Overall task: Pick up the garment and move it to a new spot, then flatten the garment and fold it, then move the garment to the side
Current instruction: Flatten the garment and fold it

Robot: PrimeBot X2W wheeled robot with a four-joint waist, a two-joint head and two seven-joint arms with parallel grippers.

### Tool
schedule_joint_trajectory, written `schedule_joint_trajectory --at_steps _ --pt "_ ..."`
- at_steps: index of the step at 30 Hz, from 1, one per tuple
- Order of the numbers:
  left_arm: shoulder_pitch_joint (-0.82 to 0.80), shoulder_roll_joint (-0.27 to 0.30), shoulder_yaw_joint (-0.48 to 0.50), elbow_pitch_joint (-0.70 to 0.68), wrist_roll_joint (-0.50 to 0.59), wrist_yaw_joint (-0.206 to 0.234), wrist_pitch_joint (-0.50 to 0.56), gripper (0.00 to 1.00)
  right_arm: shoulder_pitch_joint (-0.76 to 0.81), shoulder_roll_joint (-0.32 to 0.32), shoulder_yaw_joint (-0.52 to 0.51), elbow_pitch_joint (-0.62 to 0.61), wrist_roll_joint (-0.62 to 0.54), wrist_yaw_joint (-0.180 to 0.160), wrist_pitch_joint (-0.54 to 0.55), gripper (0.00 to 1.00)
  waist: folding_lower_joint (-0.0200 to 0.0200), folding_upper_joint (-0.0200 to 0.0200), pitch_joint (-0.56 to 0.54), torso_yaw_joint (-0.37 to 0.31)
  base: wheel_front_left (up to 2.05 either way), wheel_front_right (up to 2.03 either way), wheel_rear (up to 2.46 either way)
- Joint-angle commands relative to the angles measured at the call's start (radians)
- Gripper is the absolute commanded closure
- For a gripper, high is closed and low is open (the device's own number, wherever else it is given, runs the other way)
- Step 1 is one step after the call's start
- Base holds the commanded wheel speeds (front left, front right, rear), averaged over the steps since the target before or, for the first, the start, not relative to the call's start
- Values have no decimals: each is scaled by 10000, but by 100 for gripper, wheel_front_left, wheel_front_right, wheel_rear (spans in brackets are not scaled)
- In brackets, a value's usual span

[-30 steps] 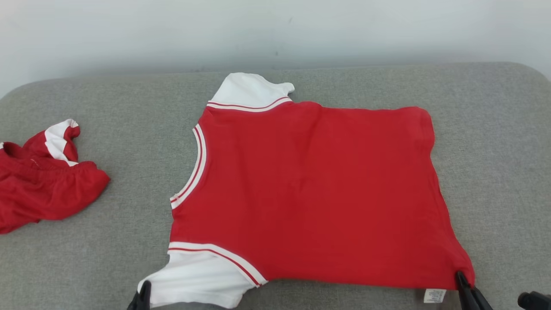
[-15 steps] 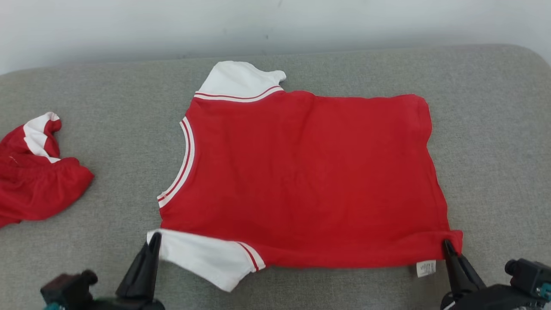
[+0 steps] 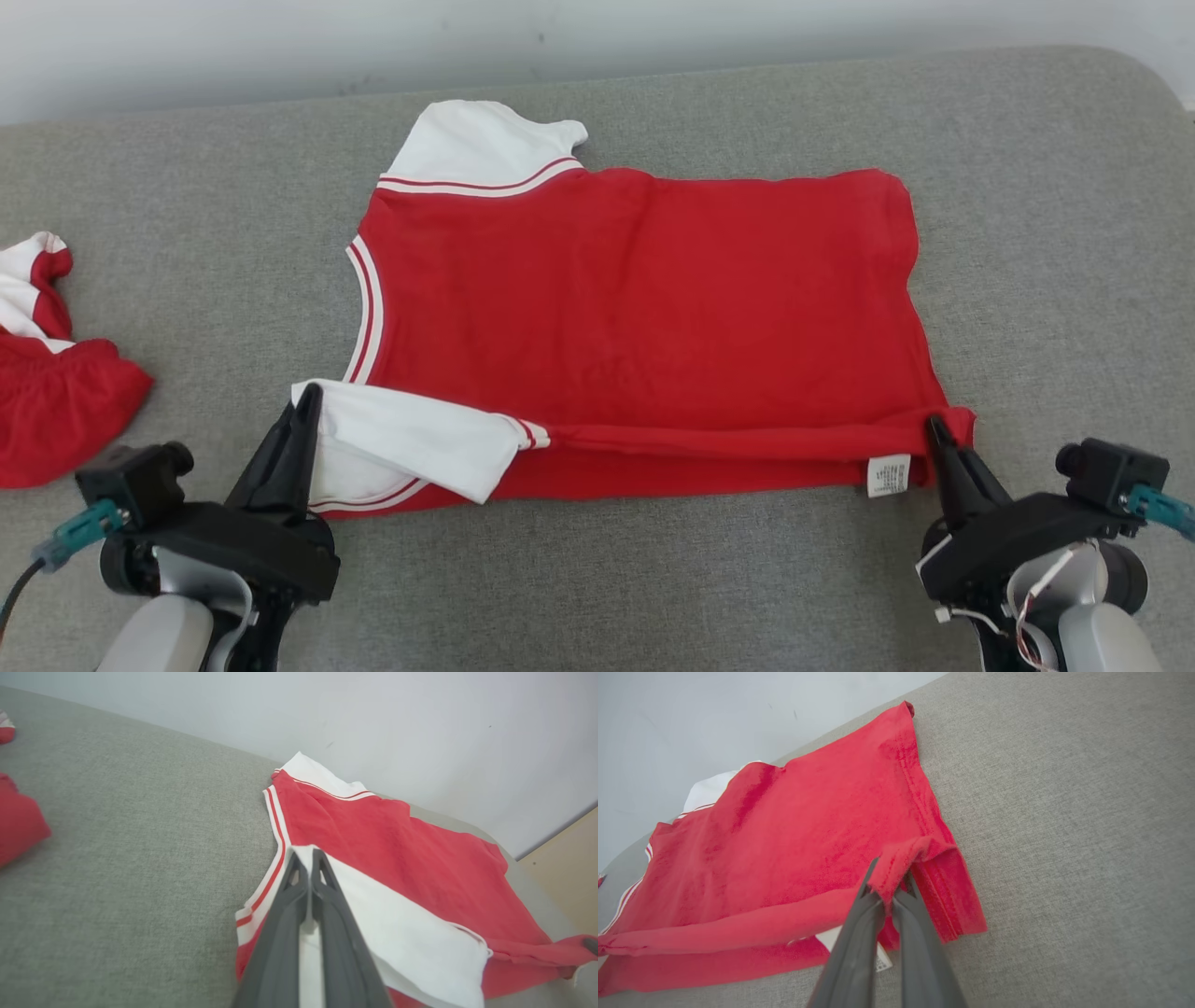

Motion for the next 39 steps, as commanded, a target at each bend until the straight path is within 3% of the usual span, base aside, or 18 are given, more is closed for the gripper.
schedule_joint_trajectory --at_steps 1,7,8,9,10,16,25,39 --pt "-326 -2 -59 306 13 -53 -39 100 -293 -39 25 234 -84 -19 -47 100 -2 -1 36 -33 0 0 0" --pt "-1081 3 -401 1482 53 -166 -154 100 -1021 -141 0 1156 -111 -19 -296 100 -2 -1 44 -1 0 0 0" --pt "-1203 -27 -496 1692 65 -187 -165 100 -1130 -149 -33 1323 -61 -19 -399 89 -2 -1 28 11 0 0 0" --pt "-1333 -54 -576 1886 92 -205 -244 35 -1225 -175 -18 1492 -29 -19 -484 12 -2 -1 2 30 0 0 0" --pt "-1426 -91 -637 2043 83 -213 -326 0 -1288 -208 19 1648 -6 -19 -558 0 -2 -1 -28 44 0 0 0" --pt "-1336 -221 -765 2542 121 -208 -725 0 -1200 -629 328 2218 77 -19 -1099 0 -2 -1 -315 104 0 0 0" --pt "-11 -116 -899 1971 470 -216 -787 0 -568 -1301 683 2624 113 -19 -1472 0 -2 -1 -535 198 0 0 0" --pt "28 -306 -1145 2497 1287 -217 -786 0 -962 -1470 1326 3398 -759 -19 -1685 0 -2 -1 -132 404 0 0 0"
